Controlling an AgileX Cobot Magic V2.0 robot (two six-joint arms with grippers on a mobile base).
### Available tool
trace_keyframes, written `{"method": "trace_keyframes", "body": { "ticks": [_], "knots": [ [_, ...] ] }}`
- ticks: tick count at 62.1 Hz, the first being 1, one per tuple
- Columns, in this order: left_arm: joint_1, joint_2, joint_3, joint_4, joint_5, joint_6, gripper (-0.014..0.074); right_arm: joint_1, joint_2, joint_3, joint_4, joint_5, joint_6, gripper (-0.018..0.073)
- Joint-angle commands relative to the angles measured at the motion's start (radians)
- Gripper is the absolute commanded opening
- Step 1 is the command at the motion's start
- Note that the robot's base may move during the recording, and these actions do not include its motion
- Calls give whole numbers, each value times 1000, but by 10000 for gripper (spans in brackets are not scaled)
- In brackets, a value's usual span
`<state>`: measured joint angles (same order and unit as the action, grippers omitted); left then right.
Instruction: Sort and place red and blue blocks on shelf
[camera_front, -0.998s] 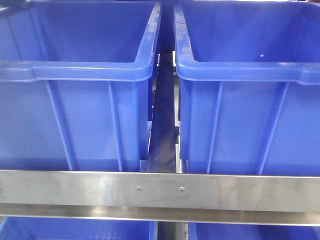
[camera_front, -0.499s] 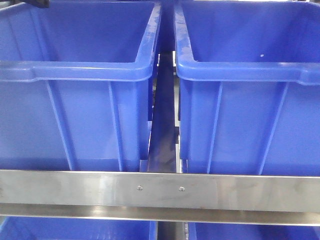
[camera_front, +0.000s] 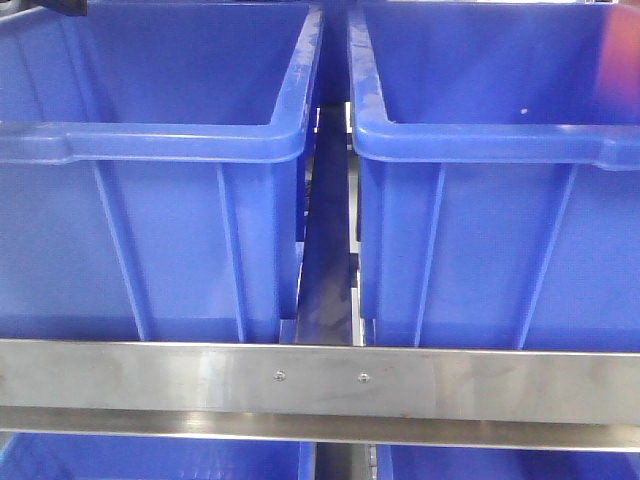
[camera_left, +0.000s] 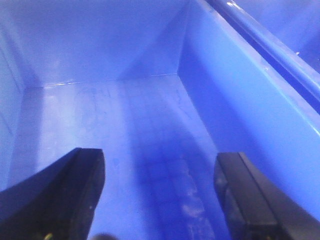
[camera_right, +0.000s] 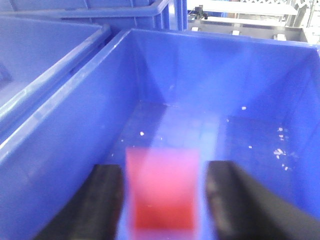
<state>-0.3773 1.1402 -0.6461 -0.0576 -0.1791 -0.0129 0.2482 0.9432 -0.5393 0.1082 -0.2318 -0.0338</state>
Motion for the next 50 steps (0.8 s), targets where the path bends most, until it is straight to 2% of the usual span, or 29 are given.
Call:
{"method": "trace_keyframes", "body": {
  "ticks": [1,20,30,36,41,47,50],
  "knots": [
    [-8,-17,-40,-8,-89,-5,501,2,-11,-38,30,-98,-9,624],
    [-8,-29,-40,-8,-89,-5,497,2,-11,-38,38,-84,-9,624],
    [-8,-74,-40,-8,-89,-5,367,2,-25,-41,38,-97,-9,590],
    [-8,-112,-40,-8,-89,-5,238,2,-48,-42,38,-97,-9,476],
    [-8,-150,-40,-8,-87,-3,120,2,-80,-42,38,-94,-9,302],
    [-8,-191,-40,-8,-77,-3,126,2,-121,-42,38,-89,-9,92],
    [-5,-214,-40,-8,-59,-3,126,2,-140,-42,38,-82,-9,37]
  ]
}}
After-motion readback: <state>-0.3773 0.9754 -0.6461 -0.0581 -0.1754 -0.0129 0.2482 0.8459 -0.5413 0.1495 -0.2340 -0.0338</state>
